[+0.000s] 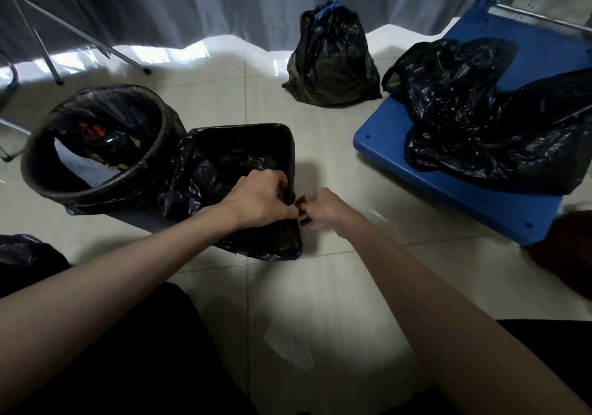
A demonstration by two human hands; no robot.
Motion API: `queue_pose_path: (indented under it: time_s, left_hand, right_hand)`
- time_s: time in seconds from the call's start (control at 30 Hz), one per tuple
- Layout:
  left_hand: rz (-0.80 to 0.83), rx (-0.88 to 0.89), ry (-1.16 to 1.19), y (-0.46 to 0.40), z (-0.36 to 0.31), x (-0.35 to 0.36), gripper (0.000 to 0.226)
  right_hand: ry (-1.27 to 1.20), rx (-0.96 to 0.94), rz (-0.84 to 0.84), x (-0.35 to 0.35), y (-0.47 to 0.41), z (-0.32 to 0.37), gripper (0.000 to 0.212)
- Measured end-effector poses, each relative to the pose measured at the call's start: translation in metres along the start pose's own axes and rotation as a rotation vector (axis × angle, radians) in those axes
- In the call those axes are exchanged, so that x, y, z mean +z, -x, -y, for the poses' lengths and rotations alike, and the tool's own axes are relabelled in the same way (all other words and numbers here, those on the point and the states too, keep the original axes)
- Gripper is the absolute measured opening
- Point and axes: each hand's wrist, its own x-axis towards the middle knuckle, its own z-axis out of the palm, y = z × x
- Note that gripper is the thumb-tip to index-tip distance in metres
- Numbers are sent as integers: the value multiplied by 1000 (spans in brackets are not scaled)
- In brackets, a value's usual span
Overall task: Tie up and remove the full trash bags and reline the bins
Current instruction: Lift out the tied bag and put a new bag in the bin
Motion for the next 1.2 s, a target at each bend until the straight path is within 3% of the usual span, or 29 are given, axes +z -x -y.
queue_pose_path:
  time_s: [0.13,0.23,0.37,0.47,0.6,0.7,0.83,0.93,1.03,1.13,1.2]
  left_hand:
    - [289,38,-134,2,7,-14,36]
    - [432,77,-237,5,14,-21,38]
    - [258,128,-78,9,16,-17,36]
    - [161,249,-202,8,15,-12,22]
    - [277,309,-285,9,19,-15,25]
    - [339,302,-314,10,22,-16,29]
    - [473,242,-326,12,23,-21,33]
    - [596,164,-448,15,25,-25,33]
    - [520,116,-439,18,24,-25,45]
    - [286,162,-102,24,14,-17,52]
    - [212,205,41,27,6,-8,48]
  right_hand:
    - [-241,-67,-261,-11,-10,8,40]
    - [-347,-92,-202,-23,-21,16,37]
    - [-355,-48,-103,-28,-17,8,36]
    - [-365,3,-49,-23,-8,2,26]
    - [-349,-1,-79,-23,-3,2,33]
    - [-303,11,-84,-23,-3,3,27]
    - [-261,164,-285,-20,-3,-19,13]
    - [-374,56,-295,-21,-3,-19,16]
    - [-490,-67,-221,-23,-4,5,20]
    - [-490,-121,-247,-24,-6,17,23]
    - [-489,-121,-281,-24,-10,17,20]
